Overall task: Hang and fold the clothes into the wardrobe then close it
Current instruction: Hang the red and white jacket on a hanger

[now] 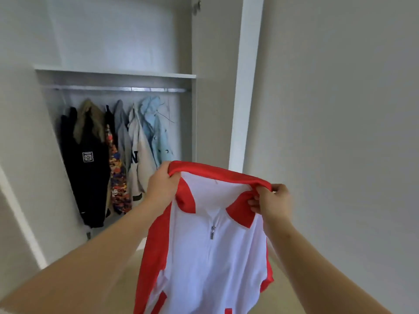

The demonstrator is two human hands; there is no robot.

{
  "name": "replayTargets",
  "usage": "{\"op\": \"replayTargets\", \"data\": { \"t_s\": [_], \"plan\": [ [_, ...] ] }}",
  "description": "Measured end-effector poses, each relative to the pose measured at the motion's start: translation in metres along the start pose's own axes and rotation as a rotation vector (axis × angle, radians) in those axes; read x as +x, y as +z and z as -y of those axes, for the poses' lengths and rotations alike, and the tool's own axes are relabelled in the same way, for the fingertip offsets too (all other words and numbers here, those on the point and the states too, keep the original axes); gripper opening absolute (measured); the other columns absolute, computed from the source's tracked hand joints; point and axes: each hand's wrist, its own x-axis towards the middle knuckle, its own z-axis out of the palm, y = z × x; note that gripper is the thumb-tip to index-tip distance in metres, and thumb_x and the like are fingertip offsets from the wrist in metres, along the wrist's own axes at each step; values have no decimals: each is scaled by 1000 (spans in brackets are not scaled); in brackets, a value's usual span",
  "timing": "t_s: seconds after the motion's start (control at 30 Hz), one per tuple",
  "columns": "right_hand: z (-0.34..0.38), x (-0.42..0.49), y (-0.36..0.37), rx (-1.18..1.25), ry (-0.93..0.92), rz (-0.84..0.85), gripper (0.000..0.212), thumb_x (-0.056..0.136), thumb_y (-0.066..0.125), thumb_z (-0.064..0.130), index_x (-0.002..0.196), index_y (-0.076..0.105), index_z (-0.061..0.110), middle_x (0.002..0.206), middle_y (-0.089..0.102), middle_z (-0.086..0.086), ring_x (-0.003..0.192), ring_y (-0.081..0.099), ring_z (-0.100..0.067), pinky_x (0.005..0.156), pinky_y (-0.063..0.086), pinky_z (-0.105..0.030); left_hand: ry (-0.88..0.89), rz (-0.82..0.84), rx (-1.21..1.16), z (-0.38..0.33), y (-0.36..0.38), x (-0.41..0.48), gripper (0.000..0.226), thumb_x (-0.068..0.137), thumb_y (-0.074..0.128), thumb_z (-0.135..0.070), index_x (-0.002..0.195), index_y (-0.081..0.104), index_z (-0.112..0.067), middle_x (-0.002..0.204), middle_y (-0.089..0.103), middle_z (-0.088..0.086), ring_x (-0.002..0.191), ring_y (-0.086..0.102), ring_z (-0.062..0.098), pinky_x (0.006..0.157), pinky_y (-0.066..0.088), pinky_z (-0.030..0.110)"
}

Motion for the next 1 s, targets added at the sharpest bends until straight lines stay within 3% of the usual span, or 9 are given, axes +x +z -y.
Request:
{"op": "replayTargets", "data": {
  "t_s": [0.1,0.23,0.37,0.5,0.6,0.73,0.83,0.93,1.0],
  "plan": [
    [-8,38,40,17,4,153,16,82,62,11,81,47,16,70,66,-11,58,63,-21,54,52,-31,161,-28,181,14,-6,45,19,82,56,-1,92,54,-17,73,55,-7,68,52,8,55,37,12],
    [-10,100,87,-97,16,387,21,79,70,16,88,51,12,75,68,-10,67,66,-21,55,51,-29,-175,-326,92,17,20,126,4,85,54,-9,88,55,-11,75,54,0,79,54,24,61,36,29],
    [-17,153,142,-179,16,571,26,77,73,17,89,50,15,81,66,-7,73,64,-19,55,48,-26,-458,-518,-162,37,27,195,15,94,42,-9,79,45,-9,83,49,11,77,49,27,67,39,31],
    [-37,186,211,-216,64,697,29,78,72,13,86,45,18,86,58,-2,74,57,-13,54,45,-24,-627,-561,-412,74,5,247,26,99,33,-5,78,47,-7,69,41,7,59,40,17,54,33,24],
    [-56,207,263,-202,120,752,27,80,65,6,89,44,20,87,55,1,74,55,-11,55,44,-24,-634,-511,-486,102,-7,273,25,97,37,-7,115,55,-6,87,57,14,76,54,26,77,48,38],
    [-70,241,332,-238,129,802,27,81,54,1,102,45,15,92,56,-3,81,55,-14,65,49,-29,-620,-482,-696,117,-19,328,30,98,40,-10,124,55,-7,89,61,13,79,58,24,79,49,38],
    [-74,270,385,-250,79,753,17,83,48,1,89,52,17,86,59,-6,79,57,-20,74,50,-36,-633,-493,-760,124,-27,383,35,100,39,-15,131,49,-3,125,57,19,110,55,31,100,42,42],
    [-75,307,444,-266,13,691,26,85,41,-1,71,56,14,78,63,-13,72,58,-25,65,45,-32,-598,-445,-843,132,-29,439,34,100,40,-16,131,49,-4,127,56,17,105,54,28,93,44,42],
    [-74,334,480,-265,35,663,29,88,37,0,69,55,9,78,67,-22,71,64,-31,65,48,-34,-576,-425,-886,135,-28,473,27,98,44,-13,122,54,-4,110,62,18,91,56,28,82,47,42]
  ]
}}
